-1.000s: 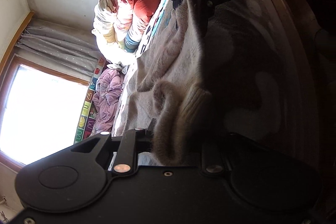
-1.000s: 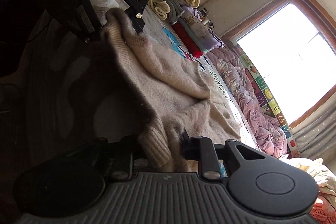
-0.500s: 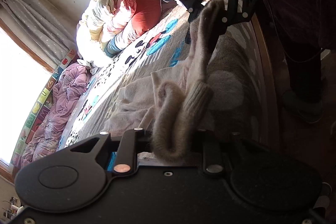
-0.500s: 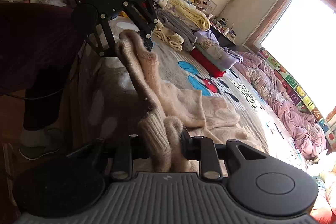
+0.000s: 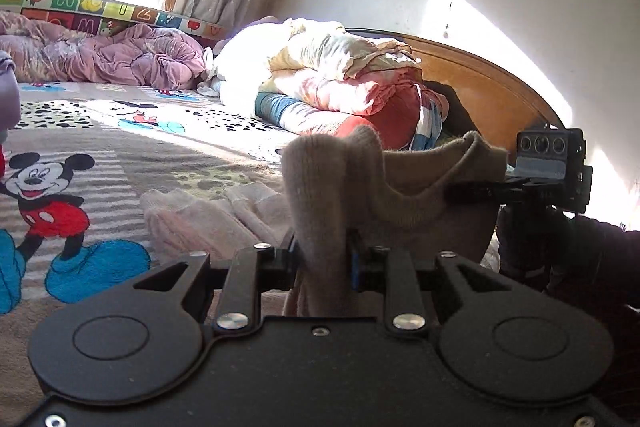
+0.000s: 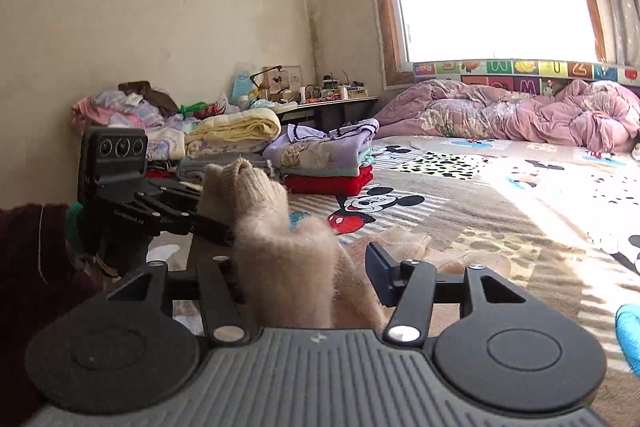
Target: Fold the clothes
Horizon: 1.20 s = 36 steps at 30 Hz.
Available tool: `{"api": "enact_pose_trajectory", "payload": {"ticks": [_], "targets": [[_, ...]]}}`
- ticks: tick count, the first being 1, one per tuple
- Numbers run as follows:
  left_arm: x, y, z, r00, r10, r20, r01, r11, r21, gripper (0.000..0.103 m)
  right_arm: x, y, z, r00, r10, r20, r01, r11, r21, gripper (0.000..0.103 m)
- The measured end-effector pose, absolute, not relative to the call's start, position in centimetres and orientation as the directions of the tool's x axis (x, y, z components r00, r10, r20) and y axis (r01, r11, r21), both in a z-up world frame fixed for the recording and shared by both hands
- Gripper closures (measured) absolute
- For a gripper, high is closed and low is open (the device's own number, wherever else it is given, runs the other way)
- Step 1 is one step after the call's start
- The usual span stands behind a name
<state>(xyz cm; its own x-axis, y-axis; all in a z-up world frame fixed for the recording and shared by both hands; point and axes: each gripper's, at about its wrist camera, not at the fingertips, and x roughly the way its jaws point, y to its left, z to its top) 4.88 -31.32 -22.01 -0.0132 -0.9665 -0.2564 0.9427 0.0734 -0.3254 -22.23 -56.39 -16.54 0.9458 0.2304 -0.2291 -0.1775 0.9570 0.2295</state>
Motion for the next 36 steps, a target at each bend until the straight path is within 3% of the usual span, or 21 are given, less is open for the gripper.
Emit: {"api": "enact_pose_trajectory", "payload": {"ticks": [6, 7, 8, 10, 20, 27, 30, 33, 35, 36], "targets": [[7.1, -31.6, -22.8, -0.001, -0.973, -0.231, 0.892, 0.104, -0.44, 0.081, -23.8, -61.7, -22.4, 0.97, 0.208, -0.129, -0.104, 0.827, 0.552, 0.032], [7.4, -31.7, -22.8, 0.007, -0.974, -0.227, 0.886, 0.111, -0.45, 0.081, -23.6, -62.2, -22.9, 0.969, 0.21, -0.127, -0.101, 0.813, 0.574, 0.039], [7.8, -31.8, -22.7, 0.014, -0.975, -0.224, 0.88, 0.119, -0.46, 0.081, -22.9, -62.4, -23.0, 0.966, 0.216, -0.14, -0.1, 0.816, 0.569, 0.062], [8.4, -32.4, -22.7, 0.034, -0.974, -0.222, 0.872, 0.138, -0.47, 0.085, -21.2, -63.1, -23.2, 0.962, 0.22, -0.164, -0.09, 0.817, 0.569, 0.085], [12.1, -34.7, -23.0, 0.118, -0.977, -0.179, 0.847, 0.193, -0.496, 0.091, -15.2, -66.7, -25.0, 0.974, 0.175, -0.143, -0.035, 0.739, 0.673, 0.088], [13.2, -36.7, -25.2, 0.11, -0.944, -0.312, 0.831, 0.259, -0.493, 0.092, -14.4, -67.3, -26.4, 0.973, 0.147, -0.178, 0.011, 0.739, 0.674, 0.089], [13.4, -37.6, -26.1, 0.111, -0.91, -0.4, 0.809, 0.316, -0.496, 0.092, -14.2, -67.4, -26.7, 0.961, 0.146, -0.234, 0.05, 0.741, 0.669, 0.089], [13.1, -37.4, -26.2, 0.088, -0.9, -0.428, 0.808, 0.316, -0.497, 0.091, -13.9, -67.1, -27.1, 0.955, 0.15, -0.255, 0.064, 0.738, 0.672, 0.089], [13.1, -36.6, -25.5, 0.121, -0.901, -0.418, 0.801, 0.337, -0.495, 0.077, -14.0, -67.0, -27.1, 0.957, 0.157, -0.242, 0.049, 0.739, 0.672, 0.089], [13.0, -36.1, -24.5, 0.177, -0.892, -0.417, 0.798, 0.378, -0.47, 0.063, -14.0, -66.9, -27.0, 0.96, 0.161, -0.229, 0.037, 0.739, 0.673, 0.089]]}}
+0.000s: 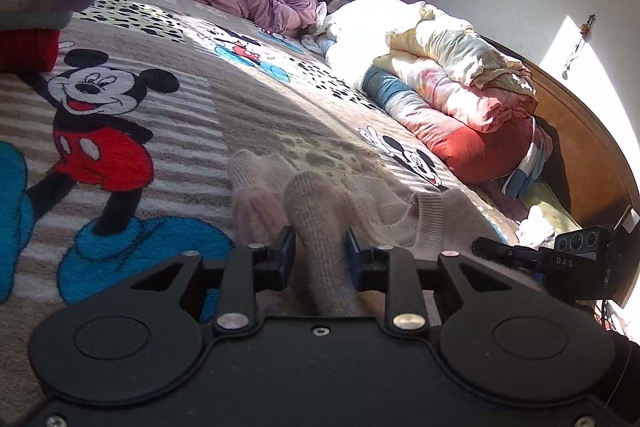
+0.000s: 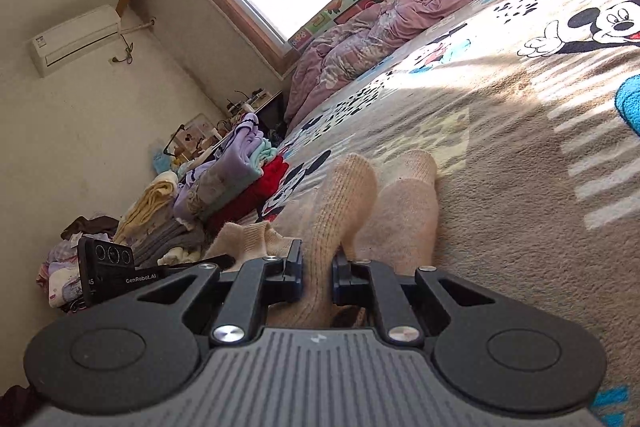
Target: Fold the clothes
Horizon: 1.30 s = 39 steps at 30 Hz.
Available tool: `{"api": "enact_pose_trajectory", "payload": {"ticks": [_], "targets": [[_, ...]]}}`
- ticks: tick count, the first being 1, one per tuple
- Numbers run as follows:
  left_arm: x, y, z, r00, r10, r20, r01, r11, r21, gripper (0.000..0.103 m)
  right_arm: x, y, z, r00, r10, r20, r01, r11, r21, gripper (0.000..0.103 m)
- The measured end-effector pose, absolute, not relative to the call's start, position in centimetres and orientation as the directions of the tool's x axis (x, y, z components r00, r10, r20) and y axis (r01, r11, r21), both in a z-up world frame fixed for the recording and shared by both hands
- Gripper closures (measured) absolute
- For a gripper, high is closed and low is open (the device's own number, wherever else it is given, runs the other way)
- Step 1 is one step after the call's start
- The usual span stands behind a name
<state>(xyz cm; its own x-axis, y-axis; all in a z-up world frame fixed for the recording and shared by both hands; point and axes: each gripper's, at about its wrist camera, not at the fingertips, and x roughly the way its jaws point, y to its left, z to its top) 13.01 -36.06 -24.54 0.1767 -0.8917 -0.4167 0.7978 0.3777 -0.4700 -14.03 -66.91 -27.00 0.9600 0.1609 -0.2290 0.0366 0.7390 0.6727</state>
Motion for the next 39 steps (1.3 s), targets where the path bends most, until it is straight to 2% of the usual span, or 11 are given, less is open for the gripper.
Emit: {"api": "enact_pose_trajectory", "payload": {"ticks": [3, 11, 15, 18, 20, 23, 27, 29, 32, 36, 39], "targets": [[13.2, -35.9, -20.9, 0.245, -0.879, -0.409, 0.807, 0.418, -0.416, 0.06, -14.2, -66.7, -26.7, 0.965, 0.168, -0.202, 0.009, 0.747, 0.664, 0.089], [17.7, -51.2, -21.2, 0.08, -0.591, -0.803, 0.792, 0.527, -0.309, 0.061, -14.4, -66.0, -25.9, 0.969, 0.193, -0.153, -0.054, 0.773, 0.632, 0.089], [16.5, -55.0, -22.5, 0.102, -0.45, -0.887, 0.819, 0.544, -0.181, 0.061, -14.5, -66.0, -25.7, 0.97, 0.192, -0.148, -0.057, 0.775, 0.629, 0.089], [14.9, -56.4, -23.1, 0.17, -0.379, -0.91, 0.857, 0.512, -0.053, 0.078, -14.6, -66.0, -25.5, 0.972, 0.196, -0.132, -0.07, 0.771, 0.632, 0.089], [14.2, -56.6, -22.7, 0.188, -0.38, -0.905, 0.863, 0.504, -0.033, 0.093, -14.6, -66.0, -25.3, 0.973, 0.2, -0.118, -0.083, 0.772, 0.63, 0.089], [13.9, -55.9, -21.0, 0.177, -0.441, -0.88, 0.852, 0.515, -0.088, 0.094, -14.9, -65.9, -25.1, 0.975, 0.201, -0.093, -0.097, 0.766, 0.636, 0.089], [13.5, -56.7, -22.8, 0.18, -0.39, -0.903, 0.843, 0.534, -0.063, 0.094, -15.1, -65.9, -25.1, 0.977, 0.198, -0.082, -0.101, 0.762, 0.64, 0.089], [13.7, -56.3, -22.8, 0.186, -0.421, -0.888, 0.833, 0.546, -0.084, 0.088, -15.1, -65.9, -25.2, 0.978, 0.191, -0.088, -0.092, 0.762, 0.642, 0.089], [13.7, -53.6, -20.4, 0.209, -0.53, -0.822, 0.815, 0.559, -0.152, 0.06, -15.1, -66.0, -25.4, 0.979, 0.181, -0.093, -0.08, 0.76, 0.645, 0.089], [12.1, -45.2, -16.8, 0.283, -0.667, -0.689, 0.795, 0.566, -0.221, 0.059, -15.3, -66.0, -25.3, 0.978, 0.183, -0.097, -0.08, 0.766, 0.638, 0.089], [11.0, -39.3, -17.9, 0.289, -0.718, -0.633, 0.765, 0.571, -0.299, 0.045, -15.4, -66.0, -25.5, 0.978, 0.178, -0.104, -0.071, 0.766, 0.639, 0.089]]}}
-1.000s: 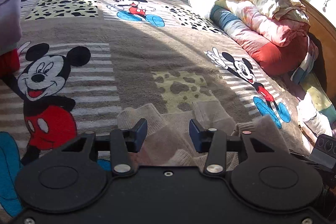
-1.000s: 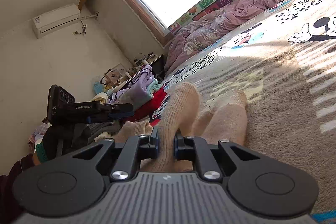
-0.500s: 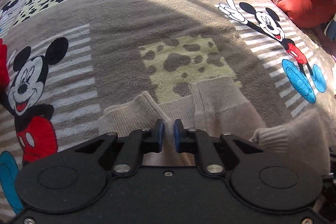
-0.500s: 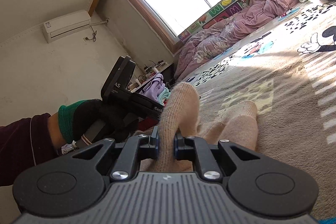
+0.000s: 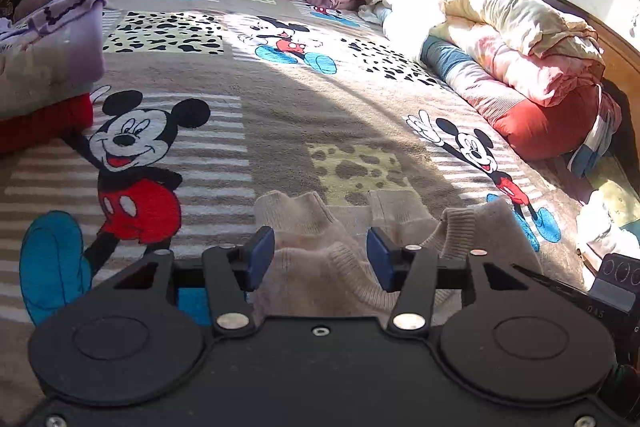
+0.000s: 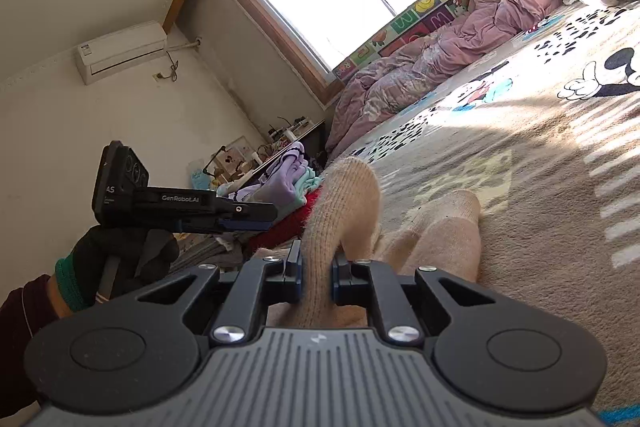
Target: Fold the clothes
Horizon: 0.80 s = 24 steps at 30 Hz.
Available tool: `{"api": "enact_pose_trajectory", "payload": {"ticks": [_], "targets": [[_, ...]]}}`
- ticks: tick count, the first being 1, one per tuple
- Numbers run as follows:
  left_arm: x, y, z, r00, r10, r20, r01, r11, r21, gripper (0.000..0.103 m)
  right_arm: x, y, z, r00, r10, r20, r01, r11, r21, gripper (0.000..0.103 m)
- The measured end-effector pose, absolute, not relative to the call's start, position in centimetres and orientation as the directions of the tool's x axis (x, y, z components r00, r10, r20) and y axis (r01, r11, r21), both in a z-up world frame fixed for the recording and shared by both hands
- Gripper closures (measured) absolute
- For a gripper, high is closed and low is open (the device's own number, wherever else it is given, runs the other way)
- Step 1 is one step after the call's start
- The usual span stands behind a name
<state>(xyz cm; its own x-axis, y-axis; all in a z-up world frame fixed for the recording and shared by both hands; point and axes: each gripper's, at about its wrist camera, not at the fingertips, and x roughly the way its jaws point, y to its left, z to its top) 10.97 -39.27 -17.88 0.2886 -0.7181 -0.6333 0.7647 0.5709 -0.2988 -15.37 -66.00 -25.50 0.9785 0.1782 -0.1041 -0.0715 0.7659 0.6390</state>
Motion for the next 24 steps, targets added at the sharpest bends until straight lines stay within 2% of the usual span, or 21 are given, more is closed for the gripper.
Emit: {"api": "enact_pose_trajectory", "payload": {"ticks": [3, 6, 7, 8, 9, 10, 18, 24], "targets": [[10.8, -36.1, -20.9, 0.286, -0.734, -0.615, 0.723, 0.587, -0.364, 0.043, -15.4, -65.9, -25.5, 0.979, 0.174, -0.104, -0.069, 0.767, 0.638, 0.089], [12.1, -34.6, -23.6, 0.21, -0.805, -0.555, 0.626, 0.547, -0.556, 0.043, -15.5, -65.8, -25.5, 0.98, 0.169, -0.101, -0.066, 0.769, 0.636, 0.089], [12.3, -34.3, -24.2, 0.205, -0.824, -0.529, 0.606, 0.531, -0.592, 0.047, -15.5, -65.8, -25.6, 0.981, 0.167, -0.101, -0.065, 0.768, 0.637, 0.089], [12.4, -33.9, -24.7, 0.199, -0.841, -0.503, 0.587, 0.513, -0.626, 0.055, -15.5, -65.8, -25.6, 0.981, 0.165, -0.1, -0.064, 0.768, 0.638, 0.089], [12.4, -33.9, -25.0, 0.183, -0.857, -0.482, 0.589, 0.488, -0.644, 0.082, -15.4, -65.9, -25.6, 0.981, 0.165, -0.1, -0.064, 0.769, 0.637, 0.089], [12.4, -34.0, -25.3, 0.167, -0.872, -0.46, 0.59, 0.462, -0.662, 0.091, -15.4, -65.9, -25.7, 0.982, 0.164, -0.099, -0.064, 0.769, 0.636, 0.089], [13.3, -34.8, -22.2, 0.171, -0.953, -0.251, 0.71, 0.296, -0.639, 0.093, -15.2, -66.9, -25.3, 0.991, 0.126, -0.039, -0.072, 0.767, 0.638, 0.089], [15.9, -36.8, -23.0, 0.187, -0.962, -0.2, 0.716, 0.273, -0.643, 0.093, -13.4, -68.6, -24.9, 0.998, 0.065, -0.012, -0.042, 0.764, 0.644, 0.089]]}}
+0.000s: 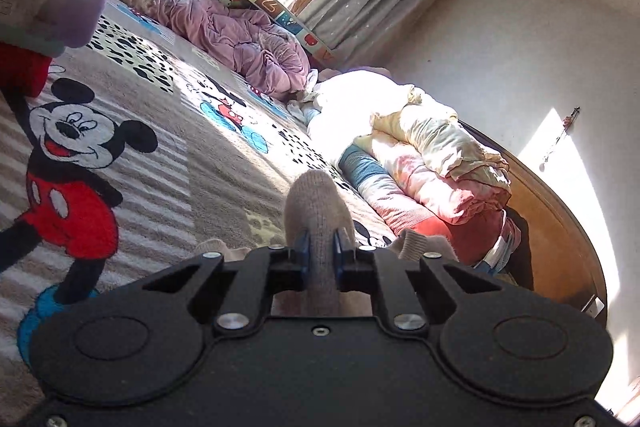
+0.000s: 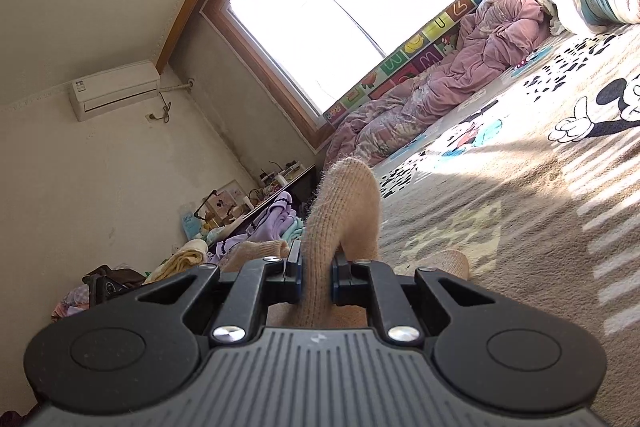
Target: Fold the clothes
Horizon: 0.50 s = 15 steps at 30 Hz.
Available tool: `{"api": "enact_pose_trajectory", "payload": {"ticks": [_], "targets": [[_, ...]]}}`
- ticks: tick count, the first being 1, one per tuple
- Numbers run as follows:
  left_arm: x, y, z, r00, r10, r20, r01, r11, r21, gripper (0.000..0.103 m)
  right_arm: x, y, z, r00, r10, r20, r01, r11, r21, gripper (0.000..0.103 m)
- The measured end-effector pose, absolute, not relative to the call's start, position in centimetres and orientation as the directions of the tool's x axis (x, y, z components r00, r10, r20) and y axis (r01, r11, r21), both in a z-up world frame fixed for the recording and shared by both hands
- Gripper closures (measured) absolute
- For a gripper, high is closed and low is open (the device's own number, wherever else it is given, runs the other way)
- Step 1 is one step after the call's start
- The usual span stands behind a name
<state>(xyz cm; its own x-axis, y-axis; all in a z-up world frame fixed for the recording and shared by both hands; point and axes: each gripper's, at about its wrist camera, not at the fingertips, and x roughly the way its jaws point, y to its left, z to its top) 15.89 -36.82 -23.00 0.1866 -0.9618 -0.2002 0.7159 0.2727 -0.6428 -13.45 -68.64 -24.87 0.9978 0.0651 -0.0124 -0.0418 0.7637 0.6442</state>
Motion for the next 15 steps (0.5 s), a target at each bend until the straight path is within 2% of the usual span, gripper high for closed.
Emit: {"api": "enact_pose_trajectory", "payload": {"ticks": [3, 10, 14, 15], "targets": [[17.1, -37.1, -23.9, 0.197, -0.961, -0.193, 0.704, 0.275, -0.655, 0.094, -11.8, -69.5, -25.0, 0.998, 0.05, -0.035, -0.017, 0.77, 0.638, 0.089], [18.7, -38.4, -25.4, 0.196, -0.95, -0.244, 0.699, 0.31, -0.645, 0.094, -9.0, -71.1, -26.4, 0.993, 0.051, -0.108, 0.031, 0.763, 0.646, 0.089], [19.0, -38.6, -26.2, 0.207, -0.937, -0.283, 0.686, 0.345, -0.641, 0.094, -7.8, -71.0, -27.3, 0.978, 0.037, -0.204, 0.108, 0.752, 0.651, 0.089], [18.8, -39.1, -26.4, 0.222, -0.92, -0.324, 0.69, 0.383, -0.614, 0.093, -7.3, -71.1, -27.6, 0.97, 0.037, -0.24, 0.134, 0.743, 0.656, 0.089]]}}
